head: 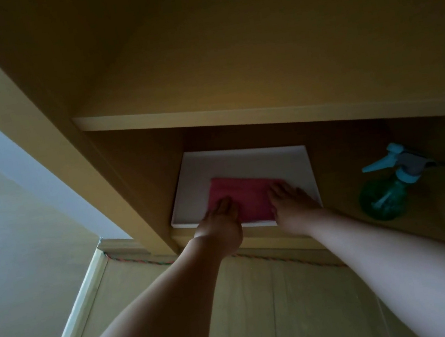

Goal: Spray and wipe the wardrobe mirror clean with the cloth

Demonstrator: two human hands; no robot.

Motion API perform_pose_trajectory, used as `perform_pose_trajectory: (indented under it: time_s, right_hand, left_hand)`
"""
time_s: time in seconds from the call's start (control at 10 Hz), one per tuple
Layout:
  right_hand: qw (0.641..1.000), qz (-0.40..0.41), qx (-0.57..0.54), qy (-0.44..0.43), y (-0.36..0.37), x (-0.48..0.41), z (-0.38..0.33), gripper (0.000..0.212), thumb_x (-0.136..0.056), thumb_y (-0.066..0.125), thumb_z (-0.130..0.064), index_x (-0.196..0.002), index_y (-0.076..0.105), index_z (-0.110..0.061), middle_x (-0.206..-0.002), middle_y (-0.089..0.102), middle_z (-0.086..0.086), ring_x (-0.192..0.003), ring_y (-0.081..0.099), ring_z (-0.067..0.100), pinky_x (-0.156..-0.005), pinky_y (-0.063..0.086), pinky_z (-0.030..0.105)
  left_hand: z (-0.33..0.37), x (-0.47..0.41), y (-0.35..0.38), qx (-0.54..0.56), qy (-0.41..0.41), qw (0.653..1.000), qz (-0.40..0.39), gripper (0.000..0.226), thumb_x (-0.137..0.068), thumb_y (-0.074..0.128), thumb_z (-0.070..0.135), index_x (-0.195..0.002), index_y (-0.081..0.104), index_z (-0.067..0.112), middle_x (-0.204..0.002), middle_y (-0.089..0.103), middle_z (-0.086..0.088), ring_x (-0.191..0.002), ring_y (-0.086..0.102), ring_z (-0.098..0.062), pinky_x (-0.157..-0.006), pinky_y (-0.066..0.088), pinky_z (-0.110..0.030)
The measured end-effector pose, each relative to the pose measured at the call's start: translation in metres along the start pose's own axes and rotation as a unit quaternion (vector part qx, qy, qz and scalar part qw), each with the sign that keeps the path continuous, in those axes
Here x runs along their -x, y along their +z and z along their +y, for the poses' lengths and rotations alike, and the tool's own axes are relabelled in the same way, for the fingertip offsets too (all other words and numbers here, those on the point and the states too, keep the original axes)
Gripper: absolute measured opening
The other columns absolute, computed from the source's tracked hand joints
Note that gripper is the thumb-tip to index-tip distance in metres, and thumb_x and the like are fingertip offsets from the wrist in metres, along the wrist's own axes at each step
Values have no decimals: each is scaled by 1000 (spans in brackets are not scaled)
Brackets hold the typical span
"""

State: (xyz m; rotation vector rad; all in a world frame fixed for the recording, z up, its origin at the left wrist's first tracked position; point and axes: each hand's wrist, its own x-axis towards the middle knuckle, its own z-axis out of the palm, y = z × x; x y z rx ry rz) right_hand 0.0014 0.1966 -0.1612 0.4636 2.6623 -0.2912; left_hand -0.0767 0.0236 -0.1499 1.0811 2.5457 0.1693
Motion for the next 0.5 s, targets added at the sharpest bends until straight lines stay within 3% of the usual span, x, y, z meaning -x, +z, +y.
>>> perform_pose_trajectory:
  time_s: [0.2, 0.3, 0.4, 0.5]
  right_hand:
    - [999, 26, 4, 24, 0, -2, -1, 68, -97, 33, -9, -155, -2, -15, -162, -14, 5, -149, -12, 23, -119, 3, 41]
    - [998, 47, -24, 35, -3, 17, -2, 61, -101, 31, -10, -155, 4, -16, -163, -9, 4, -150, -4, 23, -119, 10, 36]
    - [997, 3, -78, 27, -17, 61, -11, 59, -103, 29, -12, -155, 4, -19, -163, -10, 1, -150, -4, 20, -119, 9, 34]
    - [993, 1, -114, -3, -47, 120, -26, 55, -104, 28, -22, -155, 8, -19, -163, -4, -1, -150, -2, 18, -119, 11, 33]
  left_hand:
    - [1, 2, 0, 11, -13, 1000, 25, 52, -101, 31, 30, -150, 22, 15, -158, 17, -9, -142, 19, -28, -113, 20, -37]
    - [8, 21, -4, 26, -31, 999, 31, 51, -100, 34, 31, -149, 26, 16, -156, 23, -7, -140, 24, -27, -111, 24, -35]
    - [15, 61, -21, 49, -37, 998, 23, 53, -99, 36, 28, -149, 26, 13, -156, 25, -7, -143, 21, -23, -112, 21, -34]
    - [33, 110, -56, 74, -30, 997, 15, 57, -100, 33, 30, -152, 18, 12, -160, 16, -6, -146, 12, -19, -116, 11, -30]
